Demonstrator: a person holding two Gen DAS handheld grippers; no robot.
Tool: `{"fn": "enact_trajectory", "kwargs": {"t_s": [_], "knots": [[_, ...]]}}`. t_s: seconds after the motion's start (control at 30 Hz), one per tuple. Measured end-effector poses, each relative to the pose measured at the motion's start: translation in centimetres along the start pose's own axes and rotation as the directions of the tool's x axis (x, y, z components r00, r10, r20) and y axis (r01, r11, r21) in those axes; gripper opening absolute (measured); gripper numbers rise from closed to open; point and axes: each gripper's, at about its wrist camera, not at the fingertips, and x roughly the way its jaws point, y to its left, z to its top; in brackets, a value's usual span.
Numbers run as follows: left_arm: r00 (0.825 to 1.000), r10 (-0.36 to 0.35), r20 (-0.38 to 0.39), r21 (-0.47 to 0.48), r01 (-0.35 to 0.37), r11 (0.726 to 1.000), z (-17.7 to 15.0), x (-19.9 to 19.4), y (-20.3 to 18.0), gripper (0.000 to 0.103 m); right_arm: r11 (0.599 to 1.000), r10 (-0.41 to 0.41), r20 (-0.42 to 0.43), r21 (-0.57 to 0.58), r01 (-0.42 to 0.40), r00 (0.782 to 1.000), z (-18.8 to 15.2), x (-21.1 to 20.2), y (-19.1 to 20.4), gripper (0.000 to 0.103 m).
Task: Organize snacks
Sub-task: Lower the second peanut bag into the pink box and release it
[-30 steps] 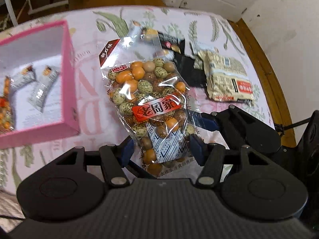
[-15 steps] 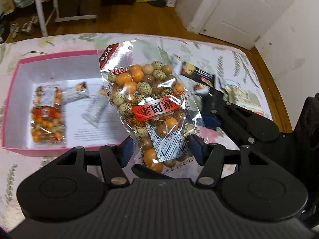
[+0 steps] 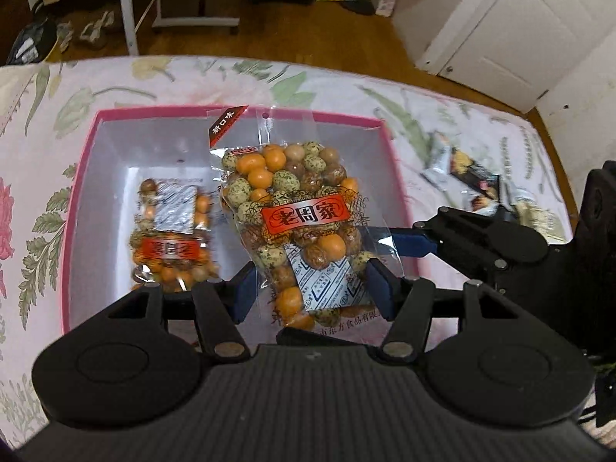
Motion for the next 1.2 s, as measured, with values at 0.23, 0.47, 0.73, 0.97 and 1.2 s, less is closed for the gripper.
{"fn": "enact_trajectory", "kwargs": {"t_s": [0.23,0.47,0.73,0.97,1.2], "knots": [[0.999,-0.003,-0.044,-0.032,0.002,0.999,0.5,3.2,3.4,0.058,0.999,-0.042,-0.084,-0.018,0.041,0.996,0.9,4.1,0.3,0.087],[0.997,0.020,-0.071,-0.065,-0.024,0.998,-0.3,5.3,4.7,0.059,0.999,-0.037,-0.175,0.031,0.043,0.984,0.2,6.0,-0.1,0.088],[0.995,0.099,0.007,-0.007,-0.099,0.995,-0.3,4.5,2.8,0.061,0.998,-0.046,-0.202,0.026,0.052,0.978,-0.9,5.6,0.0,0.088],[0.994,0.093,0.061,0.020,-0.095,0.995,-1.0,0.8,0.3,0.061,1.000,-0.022,-0.120,0.010,0.024,0.992,-1.5,-0.1,-0.2,0.088],[0.993,0.048,0.110,0.099,-0.059,0.993,-2.8,-3.1,-3.7,0.061,0.992,-0.096,0.004,-0.076,0.096,0.995,-4.9,-9.7,0.2,0.089]]}}
